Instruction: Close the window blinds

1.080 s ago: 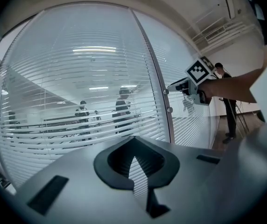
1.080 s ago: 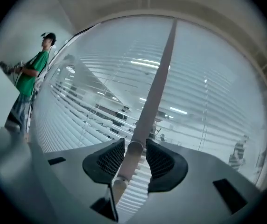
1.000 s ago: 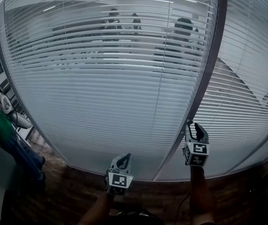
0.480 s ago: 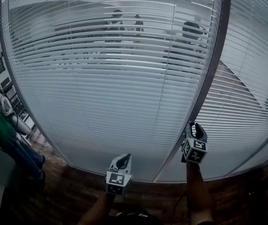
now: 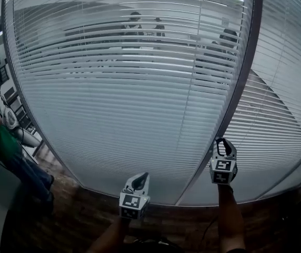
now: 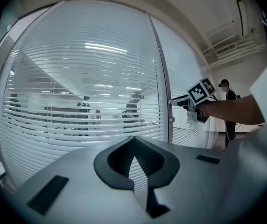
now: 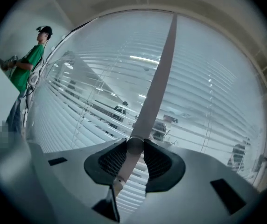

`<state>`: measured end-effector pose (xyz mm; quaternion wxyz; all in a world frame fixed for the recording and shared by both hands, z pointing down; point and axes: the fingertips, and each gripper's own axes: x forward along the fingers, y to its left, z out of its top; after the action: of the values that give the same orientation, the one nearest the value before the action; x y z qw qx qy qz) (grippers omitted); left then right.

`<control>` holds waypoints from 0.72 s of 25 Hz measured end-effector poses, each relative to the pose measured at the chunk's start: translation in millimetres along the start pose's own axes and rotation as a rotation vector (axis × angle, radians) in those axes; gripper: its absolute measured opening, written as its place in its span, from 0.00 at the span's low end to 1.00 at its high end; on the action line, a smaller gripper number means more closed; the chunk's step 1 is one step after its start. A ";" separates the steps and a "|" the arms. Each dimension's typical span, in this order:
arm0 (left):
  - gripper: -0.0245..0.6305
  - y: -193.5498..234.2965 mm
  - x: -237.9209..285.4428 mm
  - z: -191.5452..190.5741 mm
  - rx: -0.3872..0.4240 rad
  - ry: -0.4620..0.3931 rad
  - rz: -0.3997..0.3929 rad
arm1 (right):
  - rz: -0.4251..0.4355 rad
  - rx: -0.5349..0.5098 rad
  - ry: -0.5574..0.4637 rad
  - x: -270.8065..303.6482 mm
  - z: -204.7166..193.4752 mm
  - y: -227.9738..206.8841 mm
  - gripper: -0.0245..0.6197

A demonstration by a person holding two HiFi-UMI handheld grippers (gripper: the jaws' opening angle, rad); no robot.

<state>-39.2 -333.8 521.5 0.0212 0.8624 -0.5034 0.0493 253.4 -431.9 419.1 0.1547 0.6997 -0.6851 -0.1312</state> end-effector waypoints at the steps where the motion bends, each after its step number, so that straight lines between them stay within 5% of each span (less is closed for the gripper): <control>1: 0.03 1.7 2.1 -3.5 0.008 -0.018 -0.002 | 0.004 -0.051 0.004 0.9 -2.2 2.9 0.22; 12: 0.03 -12.0 -0.2 16.6 -0.020 -0.020 -0.043 | 0.058 -0.791 0.076 1.0 2.1 12.3 0.22; 18: 0.03 -15.0 -2.3 13.0 -0.037 -0.019 -0.053 | 0.053 -1.098 0.077 1.1 -3.6 15.1 0.22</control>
<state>-26.4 -325.6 508.5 0.0336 0.8753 -0.4814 0.0312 241.0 -433.1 428.4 0.5250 0.5031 -0.5273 -0.4397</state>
